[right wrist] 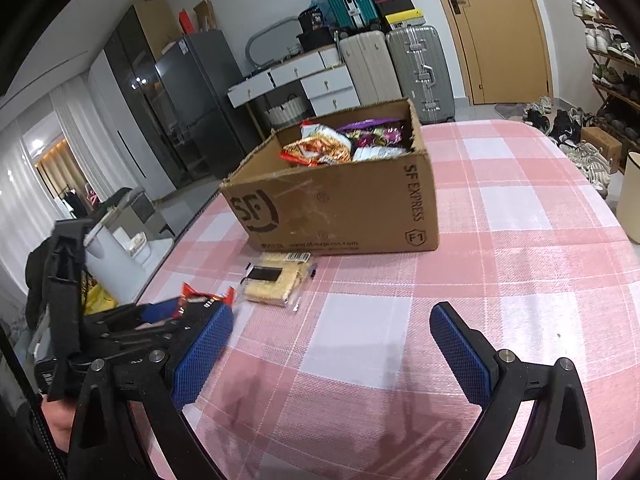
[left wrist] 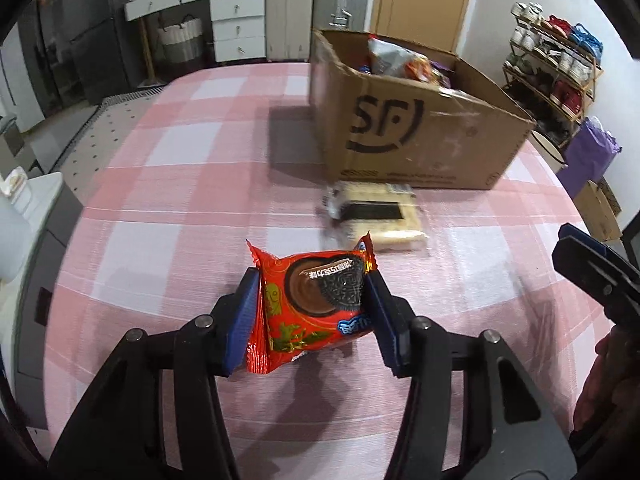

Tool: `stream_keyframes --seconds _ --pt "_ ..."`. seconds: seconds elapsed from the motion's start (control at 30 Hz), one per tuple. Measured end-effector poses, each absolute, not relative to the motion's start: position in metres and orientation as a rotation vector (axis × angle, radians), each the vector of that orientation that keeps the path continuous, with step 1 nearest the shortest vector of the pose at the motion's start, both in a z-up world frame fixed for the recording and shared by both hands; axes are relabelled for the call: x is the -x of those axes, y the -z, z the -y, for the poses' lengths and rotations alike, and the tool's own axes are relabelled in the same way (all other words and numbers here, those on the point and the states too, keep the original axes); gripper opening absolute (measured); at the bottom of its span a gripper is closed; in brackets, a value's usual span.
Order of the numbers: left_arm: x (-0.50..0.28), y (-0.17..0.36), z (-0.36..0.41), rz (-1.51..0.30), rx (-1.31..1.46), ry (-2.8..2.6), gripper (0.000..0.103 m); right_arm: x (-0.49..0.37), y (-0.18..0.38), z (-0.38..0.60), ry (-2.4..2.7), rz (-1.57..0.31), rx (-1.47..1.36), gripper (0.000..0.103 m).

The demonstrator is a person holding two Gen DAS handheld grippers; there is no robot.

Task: Organize snacks
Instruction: 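Grasp the red chocolate sandwich-cookie pack with the left tool, then grasp the clear cracker pack with the right tool while the left holds the cookie pack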

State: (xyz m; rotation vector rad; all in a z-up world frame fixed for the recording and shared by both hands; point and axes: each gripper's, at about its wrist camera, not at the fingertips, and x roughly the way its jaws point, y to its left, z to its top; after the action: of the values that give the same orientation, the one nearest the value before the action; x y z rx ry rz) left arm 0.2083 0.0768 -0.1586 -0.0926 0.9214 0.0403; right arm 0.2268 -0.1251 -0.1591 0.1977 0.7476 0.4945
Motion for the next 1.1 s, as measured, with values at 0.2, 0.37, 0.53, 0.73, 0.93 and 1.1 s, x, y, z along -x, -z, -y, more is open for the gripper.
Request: stream_keyframes --seconds 0.2,0.37,0.53,0.73,0.93,1.1 --pt "-0.197 0.156 -0.099 -0.905 0.105 -0.078 0.050 -0.236 0.161 0.101 -0.501 -0.781 -0.153 0.100" --pt "-0.188 0.154 -0.117 -0.890 0.116 -0.092 0.050 -0.251 0.169 0.076 -0.513 -0.829 -0.112 0.100" --pt "-0.181 0.152 -0.134 -0.881 0.143 -0.100 0.050 -0.266 0.176 0.054 -0.527 -0.863 -0.080 0.100" --pt "-0.170 0.151 -0.150 -0.881 0.146 -0.115 0.050 -0.291 0.185 0.028 -0.524 -0.931 -0.087 0.100" --pt "-0.162 0.152 -0.158 -0.880 0.153 -0.123 0.050 -0.307 0.191 -0.002 -0.485 -0.961 -0.062 0.100" --pt "-0.156 0.149 -0.156 -0.866 0.158 -0.111 0.050 -0.314 0.195 -0.018 -0.473 -0.961 -0.052 0.100"
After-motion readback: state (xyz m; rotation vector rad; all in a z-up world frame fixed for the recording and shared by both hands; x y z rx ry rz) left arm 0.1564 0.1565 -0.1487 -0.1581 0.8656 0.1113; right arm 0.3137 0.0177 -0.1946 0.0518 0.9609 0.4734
